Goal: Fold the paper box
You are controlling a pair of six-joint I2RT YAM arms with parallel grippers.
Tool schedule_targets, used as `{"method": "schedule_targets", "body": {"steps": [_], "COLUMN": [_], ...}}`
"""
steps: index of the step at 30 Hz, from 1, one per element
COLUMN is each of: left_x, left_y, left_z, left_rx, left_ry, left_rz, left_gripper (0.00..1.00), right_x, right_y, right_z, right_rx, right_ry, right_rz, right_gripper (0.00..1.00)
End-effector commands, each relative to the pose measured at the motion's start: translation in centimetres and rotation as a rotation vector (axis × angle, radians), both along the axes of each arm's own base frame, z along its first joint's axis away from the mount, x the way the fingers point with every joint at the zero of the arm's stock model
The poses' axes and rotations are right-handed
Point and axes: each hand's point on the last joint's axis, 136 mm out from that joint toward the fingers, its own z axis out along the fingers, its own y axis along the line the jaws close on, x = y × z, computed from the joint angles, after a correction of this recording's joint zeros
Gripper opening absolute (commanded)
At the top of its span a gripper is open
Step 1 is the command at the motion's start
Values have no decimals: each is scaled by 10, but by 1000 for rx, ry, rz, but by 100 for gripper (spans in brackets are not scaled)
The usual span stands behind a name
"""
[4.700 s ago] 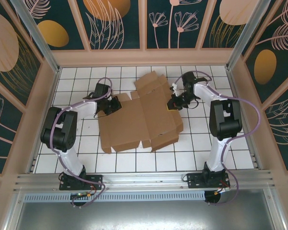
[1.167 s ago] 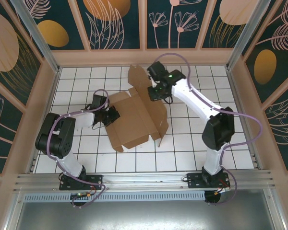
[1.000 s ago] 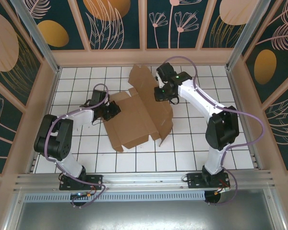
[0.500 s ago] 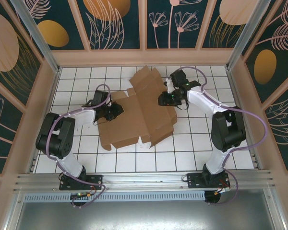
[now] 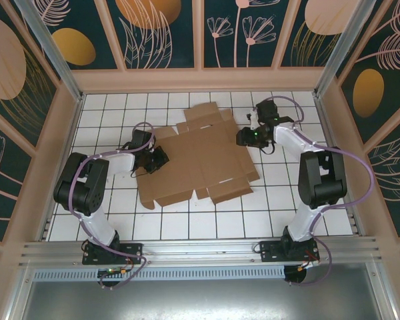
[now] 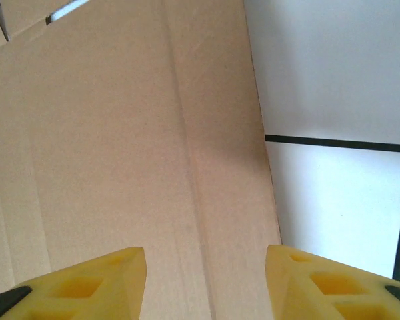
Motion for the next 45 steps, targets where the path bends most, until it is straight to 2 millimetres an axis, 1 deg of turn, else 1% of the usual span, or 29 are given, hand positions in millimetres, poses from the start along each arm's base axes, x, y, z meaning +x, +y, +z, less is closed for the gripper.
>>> {"method": "schedule_targets", "body": {"steps": [1,3,4,7,10,14,19,22,26,30,34,37,39,41,42,45], "left_x": [-3,-2,-1,-3,-2,-4,-4,-3,-3,-2,-2,-1,-2,0,0,1], "left_y": [4,5,5,5,8,8,9,9,8,6,6,6,6,3,1,-1], "left_z": [-7,-6,-6,-9,-11,-17,-16,-16,-15,-14,-13,-11,-11,-8,-6,-1], "left_rx": [30,33,34,35,44,22,19,15,4,-6,-6,-5,-6,-24,-38,-53], "left_ry": [8,4,5,11,15,37,35,36,32,31,28,23,22,10,4,-4], "left_rz": [2,3,1,-1,4,14,17,17,16,14,14,16,16,11,7,1], "left_gripper": [9,8,8,8,8,8,8,8,7,7,6,6,6,6,6,7], "right_x": [7,6,6,12,14,12,6,1,-9,-12,-5,2,5,6,9,11], "right_y": [-1,4,3,-12,-18,-17,-5,7,25,34,26,13,7,5,0,1], "right_z": [2,-2,-5,-22,-35,-56,-73,-74,-66,-60,-51,-49,-49,-51,-52,-54], "right_rx": [93,150,148,68,84,94,162,232,319,319,232,109,1,-118,-194,-370], "right_ry": [-33,-14,-3,13,41,91,159,184,199,190,135,89,57,30,16,-18], "right_rz": [18,33,29,-18,-33,-17,20,51,104,142,119,85,77,86,78,97], "right_gripper": [50,49,48,50,55,55,55,55,53,47,34,21,15,12,11,10]}}
